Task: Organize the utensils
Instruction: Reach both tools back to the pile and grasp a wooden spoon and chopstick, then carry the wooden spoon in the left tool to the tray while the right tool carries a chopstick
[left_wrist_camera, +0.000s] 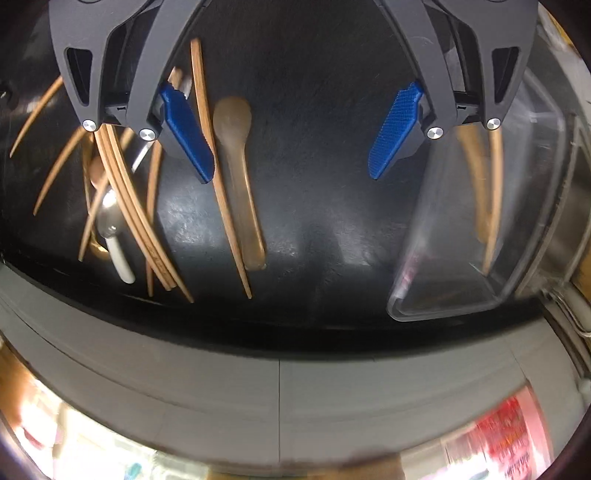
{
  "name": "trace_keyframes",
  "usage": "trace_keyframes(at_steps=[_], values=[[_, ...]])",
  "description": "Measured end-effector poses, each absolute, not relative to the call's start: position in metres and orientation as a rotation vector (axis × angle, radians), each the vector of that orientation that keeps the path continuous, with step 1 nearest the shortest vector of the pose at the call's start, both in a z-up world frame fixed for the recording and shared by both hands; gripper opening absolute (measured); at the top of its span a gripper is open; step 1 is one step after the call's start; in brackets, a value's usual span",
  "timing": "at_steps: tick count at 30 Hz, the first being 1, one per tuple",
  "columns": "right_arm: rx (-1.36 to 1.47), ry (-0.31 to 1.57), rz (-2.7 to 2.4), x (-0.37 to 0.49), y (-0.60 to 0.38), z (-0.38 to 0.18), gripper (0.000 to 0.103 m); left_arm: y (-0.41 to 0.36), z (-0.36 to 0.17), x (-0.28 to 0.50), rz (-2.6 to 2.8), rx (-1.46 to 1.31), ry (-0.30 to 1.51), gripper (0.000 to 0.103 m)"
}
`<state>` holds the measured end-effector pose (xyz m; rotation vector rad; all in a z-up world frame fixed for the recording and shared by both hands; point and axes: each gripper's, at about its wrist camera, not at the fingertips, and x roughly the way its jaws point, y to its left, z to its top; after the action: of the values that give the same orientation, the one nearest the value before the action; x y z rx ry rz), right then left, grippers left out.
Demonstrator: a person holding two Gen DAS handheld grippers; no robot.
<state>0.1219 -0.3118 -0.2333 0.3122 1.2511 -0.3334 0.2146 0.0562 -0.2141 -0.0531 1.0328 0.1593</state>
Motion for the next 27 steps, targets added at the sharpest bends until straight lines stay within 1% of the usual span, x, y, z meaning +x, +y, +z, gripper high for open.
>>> trace_keyframes(at_steps=[2,3,4,8,11,12,14,16,17,18,20,21,22,23,25,27], values=[[0.333,1.268,-0.359,0.127,-0.313,-0.243,0.079,0.056,-0.226,0.225,0.174,-0.029,1.032,0.083],[0.338,1.272,-0.369,0.130,-0.313,-0.247,0.079,0.055,-0.233,0.229,0.169,-0.020,1.050,0.081],[0.337,1.277,-0.383,0.131,-0.313,-0.250,0.078,0.055,-0.237,0.232,0.167,-0.014,1.062,0.077],[0.352,1.278,-0.414,0.136,-0.310,-0.261,0.079,0.048,-0.250,0.239,0.131,0.012,1.075,0.076],[0.357,1.261,-0.416,0.142,-0.307,-0.263,0.079,0.047,-0.254,0.237,0.108,-0.006,1.051,0.076],[0.363,1.259,-0.407,0.144,-0.305,-0.264,0.079,0.047,-0.254,0.237,0.103,-0.017,1.048,0.073],[0.374,1.263,-0.402,0.149,-0.302,-0.268,0.079,0.046,-0.253,0.238,0.096,-0.004,1.028,0.055],[0.359,1.274,-0.421,0.151,-0.299,-0.271,0.079,0.042,-0.251,0.240,0.067,0.004,1.027,0.033],[0.366,1.278,-0.427,0.153,-0.299,-0.272,0.079,0.038,-0.250,0.241,0.054,0.007,1.032,0.026],[0.367,1.282,-0.427,0.154,-0.298,-0.271,0.078,0.036,-0.250,0.241,0.040,0.007,1.037,0.014],[0.340,1.268,-0.403,0.158,-0.294,-0.267,0.054,0.033,-0.249,0.241,0.044,-0.001,1.038,0.013],[0.326,1.261,-0.389,0.160,-0.290,-0.265,0.033,0.035,-0.249,0.241,0.043,-0.018,1.039,0.013],[0.310,1.266,-0.369,0.162,-0.287,-0.263,0.023,0.035,-0.248,0.241,0.042,-0.026,1.043,0.013],[0.304,1.270,-0.356,0.162,-0.286,-0.263,0.020,0.035,-0.247,0.242,0.037,-0.023,1.053,0.012],[0.320,1.277,-0.327,0.161,-0.286,-0.263,0.007,0.039,-0.246,0.244,0.029,-0.030,1.078,0.011],[0.320,1.290,-0.280,0.161,-0.287,-0.262,0.007,0.051,-0.245,0.245,0.037,-0.043,1.100,0.011]])
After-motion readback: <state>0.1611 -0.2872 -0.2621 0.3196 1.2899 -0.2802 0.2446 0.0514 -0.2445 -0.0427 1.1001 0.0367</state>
